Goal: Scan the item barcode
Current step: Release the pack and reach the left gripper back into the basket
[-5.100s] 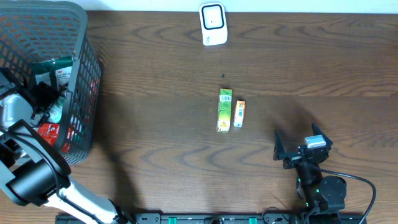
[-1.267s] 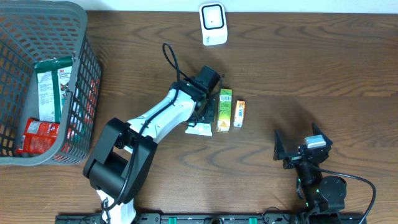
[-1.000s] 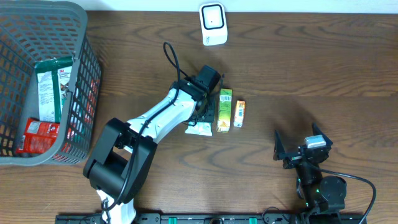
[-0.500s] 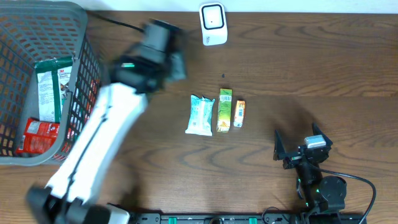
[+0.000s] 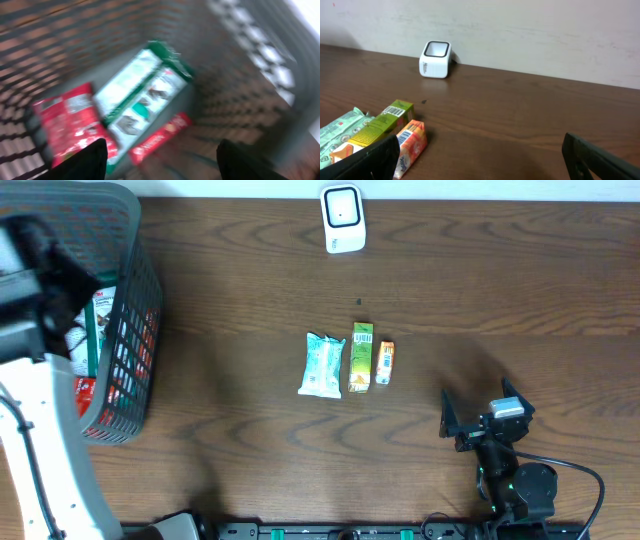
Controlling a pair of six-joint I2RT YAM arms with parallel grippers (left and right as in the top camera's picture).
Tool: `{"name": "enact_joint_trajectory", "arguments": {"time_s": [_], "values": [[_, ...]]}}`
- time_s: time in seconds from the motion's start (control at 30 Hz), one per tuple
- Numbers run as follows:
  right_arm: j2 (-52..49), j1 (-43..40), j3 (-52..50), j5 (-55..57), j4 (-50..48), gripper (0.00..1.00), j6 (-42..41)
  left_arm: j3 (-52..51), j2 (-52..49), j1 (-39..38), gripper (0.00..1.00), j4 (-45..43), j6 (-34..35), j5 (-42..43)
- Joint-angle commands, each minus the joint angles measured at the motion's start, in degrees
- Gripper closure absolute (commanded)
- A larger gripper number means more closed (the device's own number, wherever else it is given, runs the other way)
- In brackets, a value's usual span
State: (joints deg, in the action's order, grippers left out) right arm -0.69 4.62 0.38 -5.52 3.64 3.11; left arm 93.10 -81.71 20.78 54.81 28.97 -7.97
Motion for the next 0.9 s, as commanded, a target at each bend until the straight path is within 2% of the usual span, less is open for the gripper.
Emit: {"name": "enact_joint_trajectory", "arguments": {"time_s": [0.0,0.17,0.3,0.57,0.7,0.87], "values": [[0.3,-0.2,-0.1,0.3,0.2,0.01,-0.7,-1.2,-3.1,6.0,0.27,1.4,5.4,-0.7],[0.3,-0.2,-0.1,0.3,0.2,0.01,-0.7,-5.1,-8.7,10.6,0.20,1.7,10.9,-0.7],[0.3,-0.2,-0.1,0.3,0.2,0.01,-0.7,-7.0,-12.8,11.7,0.17,1.8,11.3,-1.4],[0.3,-0.2,-0.1,0.3,0.2,0.01,-0.7,-7.8,-20.3,11.8,0.15,3.1,12.2,-9.4],[0.3,-0.2,-0.1,0.3,0.2,0.01,-0.7,-8.0,-23.7,11.8,0.15,3.2,12.8,-9.3],[0.3,-0.2,-0.1,0.3,0.2,0.01,-0.7,-9.2,-28.0,12.0,0.15,3.2,16.7,-9.3]]}}
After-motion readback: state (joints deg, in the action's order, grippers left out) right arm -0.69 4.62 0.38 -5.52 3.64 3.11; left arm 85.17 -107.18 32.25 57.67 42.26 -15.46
